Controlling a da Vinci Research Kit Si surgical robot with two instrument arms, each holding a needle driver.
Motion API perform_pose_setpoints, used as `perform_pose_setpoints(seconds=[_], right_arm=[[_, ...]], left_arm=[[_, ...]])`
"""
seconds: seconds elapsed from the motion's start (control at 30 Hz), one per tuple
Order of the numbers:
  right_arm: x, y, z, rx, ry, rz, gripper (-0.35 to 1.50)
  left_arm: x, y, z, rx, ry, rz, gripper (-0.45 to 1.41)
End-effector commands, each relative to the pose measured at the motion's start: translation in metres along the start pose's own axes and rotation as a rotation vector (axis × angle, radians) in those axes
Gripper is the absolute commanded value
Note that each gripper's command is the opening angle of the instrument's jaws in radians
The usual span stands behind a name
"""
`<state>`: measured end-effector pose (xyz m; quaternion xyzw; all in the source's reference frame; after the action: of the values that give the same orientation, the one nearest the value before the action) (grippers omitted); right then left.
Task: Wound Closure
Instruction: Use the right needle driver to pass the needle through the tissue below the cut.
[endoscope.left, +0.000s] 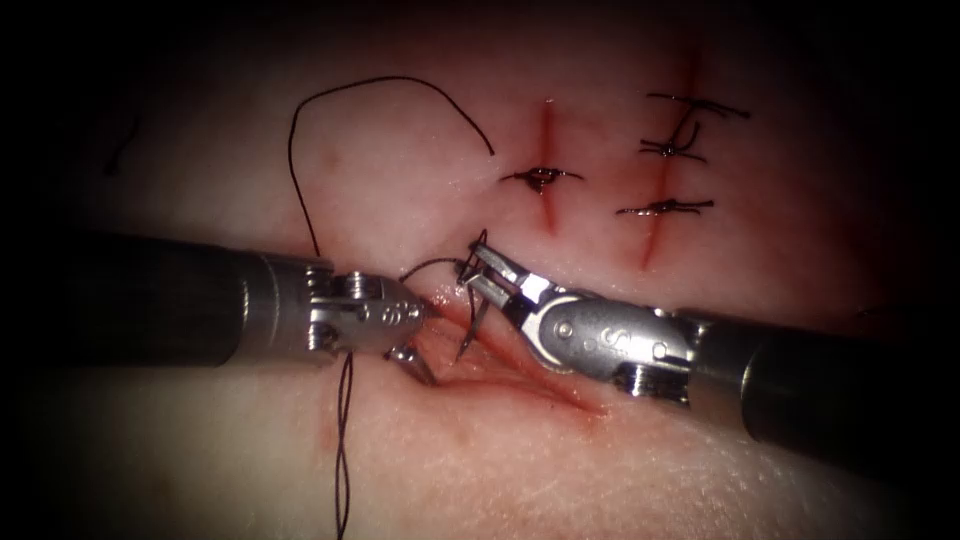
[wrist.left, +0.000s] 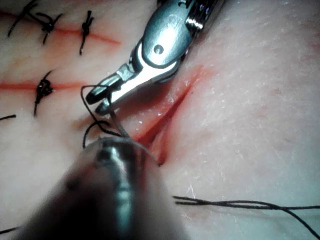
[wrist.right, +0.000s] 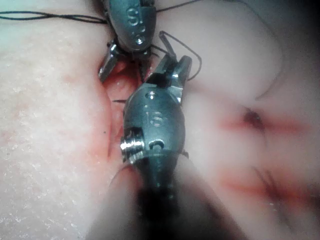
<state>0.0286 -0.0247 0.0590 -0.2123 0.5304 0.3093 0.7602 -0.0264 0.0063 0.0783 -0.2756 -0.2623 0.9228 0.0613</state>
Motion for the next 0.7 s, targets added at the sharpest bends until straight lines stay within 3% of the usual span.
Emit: perform_pose_setpoints(seconds=[0.03, 0.5, 0.7], right_arm=[[-0.0001, -0.0011, 0.0009, 0.007, 0.001, -0.003, -0.35], [0.0007, -0.0002, 0.0013, 0.042, -0.01, 0.149, -0.35], [0.0001, 0.0, 0.0016, 0.055, -0.032, 0.165, -0.35]], left_arm=[[0.0001, -0.0002, 0.0007, -0.002, 0.001, 0.0, 0.64], [0.0004, 0.0008, 0.0001, -0.006, 0.002, -0.005, 0.54], [0.0011, 0.0022, -0.001, 0.018, 0.049, -0.012, 0.51]])
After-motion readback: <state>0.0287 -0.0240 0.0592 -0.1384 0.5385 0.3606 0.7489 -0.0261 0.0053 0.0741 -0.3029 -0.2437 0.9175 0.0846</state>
